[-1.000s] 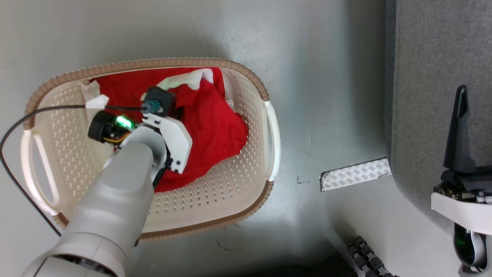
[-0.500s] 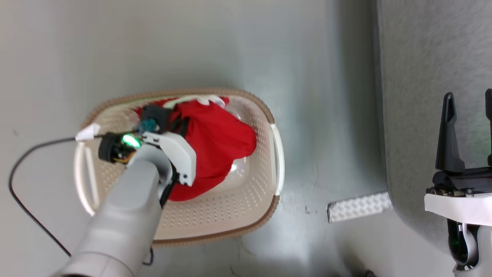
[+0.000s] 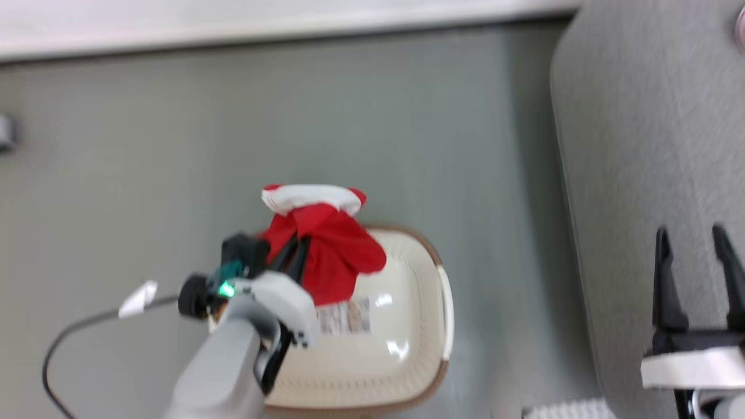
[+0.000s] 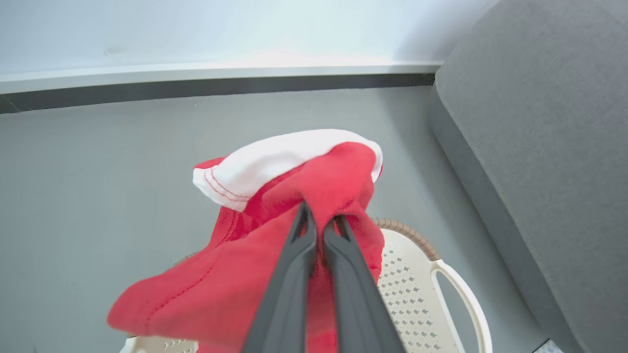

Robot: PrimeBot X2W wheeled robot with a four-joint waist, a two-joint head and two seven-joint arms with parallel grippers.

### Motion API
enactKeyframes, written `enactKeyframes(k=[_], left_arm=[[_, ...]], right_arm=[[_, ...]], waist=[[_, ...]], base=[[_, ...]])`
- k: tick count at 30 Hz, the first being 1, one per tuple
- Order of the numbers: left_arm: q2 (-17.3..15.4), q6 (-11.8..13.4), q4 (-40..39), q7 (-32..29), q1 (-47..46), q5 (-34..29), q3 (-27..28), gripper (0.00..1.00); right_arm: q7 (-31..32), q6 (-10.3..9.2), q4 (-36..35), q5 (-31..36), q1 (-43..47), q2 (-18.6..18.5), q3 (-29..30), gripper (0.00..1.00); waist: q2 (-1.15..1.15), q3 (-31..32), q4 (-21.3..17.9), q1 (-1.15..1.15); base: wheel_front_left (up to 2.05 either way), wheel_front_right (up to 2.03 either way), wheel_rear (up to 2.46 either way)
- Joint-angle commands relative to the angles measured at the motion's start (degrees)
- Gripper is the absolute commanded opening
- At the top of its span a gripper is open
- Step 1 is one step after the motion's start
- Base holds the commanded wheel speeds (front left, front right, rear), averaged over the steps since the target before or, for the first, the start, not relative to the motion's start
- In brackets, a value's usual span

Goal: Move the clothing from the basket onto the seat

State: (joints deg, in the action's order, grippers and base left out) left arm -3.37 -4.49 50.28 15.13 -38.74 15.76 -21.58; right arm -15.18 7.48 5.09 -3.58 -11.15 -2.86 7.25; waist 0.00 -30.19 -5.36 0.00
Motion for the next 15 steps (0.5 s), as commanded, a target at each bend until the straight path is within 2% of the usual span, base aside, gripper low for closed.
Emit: enactKeyframes(k=[1, 5, 15], left_arm=[[0.0, 0.4, -1.9, 0.0, 3.0, 1.0, 0.7, 0.00], [-0.2, 1.1, -7.6, 0.0, 9.4, 1.3, 2.0, 0.00], [-3.2, 2.4, -20.6, 0.0, 21.7, 0.0, 3.4, 0.00]], right_arm=[[0.1, 0.02, 0.8, 0.0, 1.8, -0.1, 0.3, 1.00], [0.1, 0.02, 3.1, 0.3, 4.5, -0.1, 0.3, 1.00], [0.1, 0.02, 6.7, 1.4, 9.9, -0.1, -0.9, 1.00]], waist=[[0.00, 9.9, 4.2, 0.00], [0.00, 15.9, 5.4, 0.00], [0.00, 27.1, 7.2, 0.00]], base=[[0.00, 0.00, 0.00], [0.00, 0.00, 0.00], [0.00, 0.00, 0.00]])
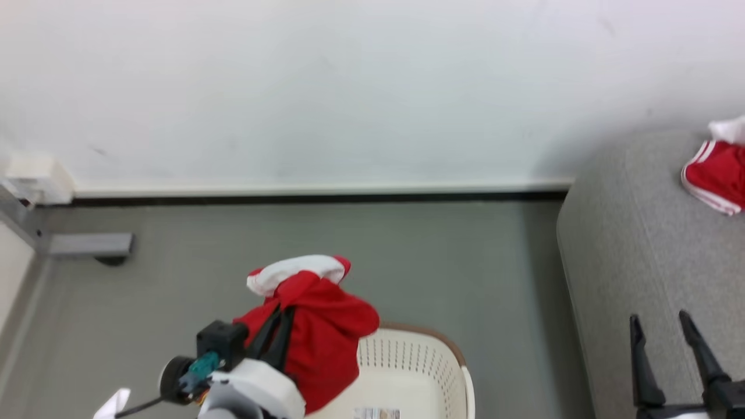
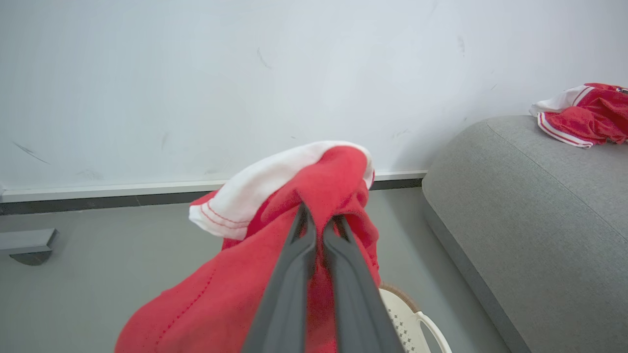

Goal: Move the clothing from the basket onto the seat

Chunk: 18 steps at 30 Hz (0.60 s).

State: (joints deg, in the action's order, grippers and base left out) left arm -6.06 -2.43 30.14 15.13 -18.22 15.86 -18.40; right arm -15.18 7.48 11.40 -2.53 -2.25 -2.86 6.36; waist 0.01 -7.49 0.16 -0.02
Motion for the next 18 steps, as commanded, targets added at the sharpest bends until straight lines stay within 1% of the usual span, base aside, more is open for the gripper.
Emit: enactKeyframes(k=[1, 4, 10, 18], left_arm=[[-1.0, 0.4, -1.2, 0.0, 2.2, -0.2, 0.3, 0.00], [-2.2, 1.1, -3.5, -0.1, 5.1, 0.2, 0.7, 0.00], [-4.3, 2.7, -6.9, -0.2, 8.6, 0.9, 2.3, 0.00], [-6.1, 3.9, -9.7, -1.6, 10.8, 1.2, 2.7, 0.00]], right_arm=[[0.1, 0.02, 0.7, 0.5, 1.7, -0.1, -0.3, 1.00], [0.1, 0.02, 1.4, 0.3, 3.2, -0.1, -1.0, 1.00], [0.1, 0.02, 2.0, -0.5, 4.9, -0.1, -1.9, 1.00], [0.1, 0.02, 2.4, -1.5, 6.0, -0.1, -3.3, 1.00]], waist=[[-0.01, 5.3, 1.7, 0.02], [-0.01, 7.9, 1.7, 0.02], [-0.01, 10.6, 1.3, 0.02], [-0.01, 11.9, 0.9, 0.02]], base=[[0.00, 0.00, 0.00], [0.00, 0.00, 0.00], [0.00, 0.00, 0.00], [0.00, 0.00, 0.00]])
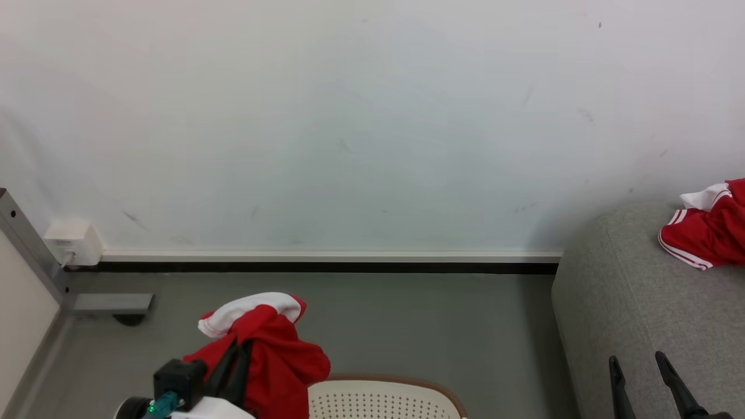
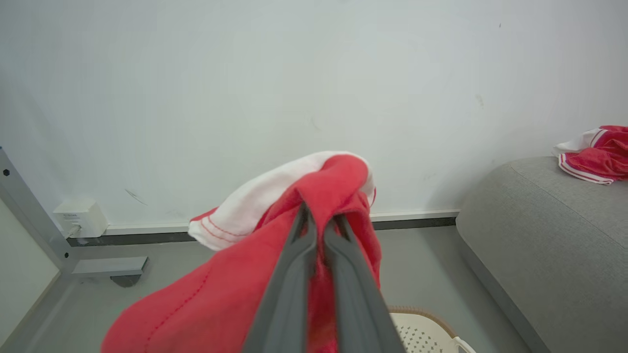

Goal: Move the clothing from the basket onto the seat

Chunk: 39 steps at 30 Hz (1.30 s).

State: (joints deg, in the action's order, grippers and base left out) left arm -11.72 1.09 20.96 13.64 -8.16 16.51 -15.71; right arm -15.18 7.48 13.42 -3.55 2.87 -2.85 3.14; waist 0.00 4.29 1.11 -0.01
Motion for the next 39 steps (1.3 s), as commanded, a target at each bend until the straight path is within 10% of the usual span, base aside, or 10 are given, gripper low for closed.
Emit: enactKeyframes(k=[1, 14, 39], left_arm=[[-0.6, 0.4, -0.9, -0.4, 0.8, 0.5, 0.0, 0.00], [-1.7, 0.1, -6.4, -2.9, 0.6, 0.7, -1.2, 0.00], [3.4, -5.2, -16.9, -9.9, -6.1, -1.8, -14.5, 0.00]], right_arm=[[0.1, 0.02, 0.4, -0.7, 0.9, -0.1, -0.2, 1.00], [0.1, 0.02, -1.0, -1.3, -0.7, -0.1, -4.5, 1.00], [0.1, 0.02, -3.8, -11.5, -12.9, -4.1, -35.9, 1.00]], waist=[[0.00, 0.1, -0.1, 0.01], [0.00, -0.4, -0.5, 0.01], [0.00, -1.8, -1.2, 0.01]], base=[[0.00, 0.00, 0.00], [0.00, 0.00, 0.00], [0.00, 0.00, 0.00]])
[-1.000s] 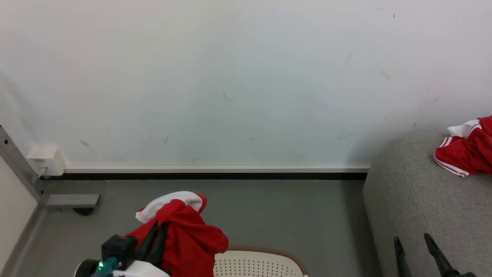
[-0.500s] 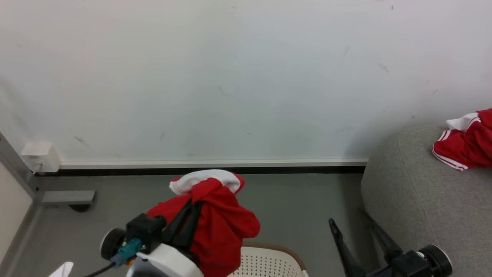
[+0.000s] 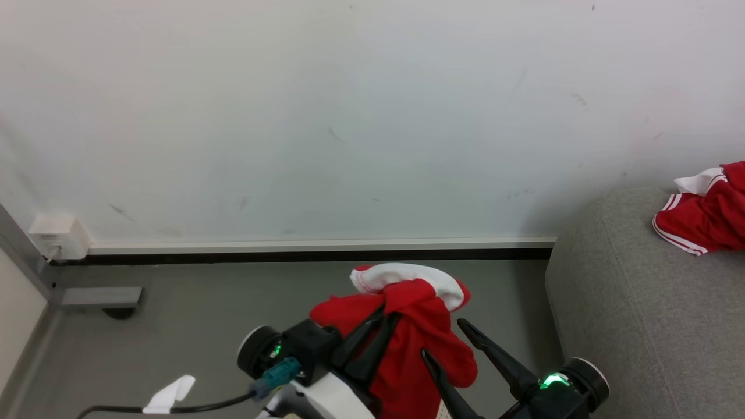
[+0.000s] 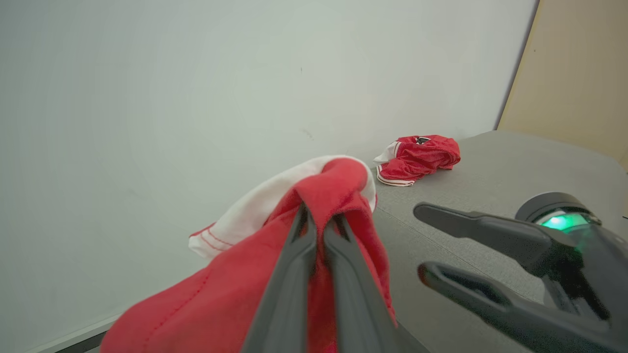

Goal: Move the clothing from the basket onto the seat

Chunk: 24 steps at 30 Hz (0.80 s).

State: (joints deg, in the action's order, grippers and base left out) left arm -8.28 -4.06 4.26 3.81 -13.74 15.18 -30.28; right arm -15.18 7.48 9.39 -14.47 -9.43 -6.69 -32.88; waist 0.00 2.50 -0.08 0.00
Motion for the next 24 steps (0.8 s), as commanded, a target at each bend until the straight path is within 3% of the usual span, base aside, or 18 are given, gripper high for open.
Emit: enactKeyframes(k=[1, 17, 18, 19, 20, 21, 24], left_arm=[[0.3, -0.3, -0.3, -0.1, -0.6, -0.5, -0.6, 0.00], [1.5, -2.9, -2.6, -3.0, -1.3, 3.9, -8.7, 0.00], [1.5, -3.0, -2.9, -3.2, -1.3, 4.3, -9.0, 0.00], [1.4, -2.9, -3.2, -3.3, -1.2, 4.7, -9.3, 0.00], [1.3, -3.0, -3.4, -3.5, -1.3, 5.0, -9.6, 0.00], [1.1, -3.0, -3.6, -3.5, -1.4, 5.2, -9.7, 0.00], [0.7, -2.9, -3.6, -3.6, -1.4, 5.6, -9.7, 0.00]], right_arm=[[0.1, 0.02, 0.5, -0.8, -0.9, -0.3, -0.3, 1.00], [0.1, 0.02, 2.2, -1.3, -1.8, -1.1, -1.6, 1.00], [0.1, 0.02, 2.6, -1.4, -1.7, -1.2, -2.0, 0.95], [0.1, 0.02, 2.7, -1.4, -1.8, -1.3, -2.0, 0.58], [0.1, 0.02, 2.8, -1.7, -1.9, -1.3, -2.1, 0.33], [0.1, 0.02, 3.0, -1.9, -1.9, -1.4, -2.1, 0.00], [0.1, 0.02, 3.2, -2.4, -2.2, -1.6, -2.0, 0.00]], waist=[[0.00, -0.1, -0.1, 0.00], [0.00, -0.5, -0.8, 0.00], [0.00, -0.5, -0.8, 0.00], [0.00, -0.5, -0.8, 0.00], [0.00, -0.6, -0.8, 0.00], [0.00, -0.6, -0.8, 0.00], [0.00, -0.7, -0.9, 0.00]], base=[[0.00, 0.00, 0.00], [0.00, 0.00, 0.00], [0.00, 0.00, 0.00], [0.00, 0.00, 0.00], [0.00, 0.00, 0.00], [0.00, 0.00, 0.00], [0.00, 0.00, 0.00]])
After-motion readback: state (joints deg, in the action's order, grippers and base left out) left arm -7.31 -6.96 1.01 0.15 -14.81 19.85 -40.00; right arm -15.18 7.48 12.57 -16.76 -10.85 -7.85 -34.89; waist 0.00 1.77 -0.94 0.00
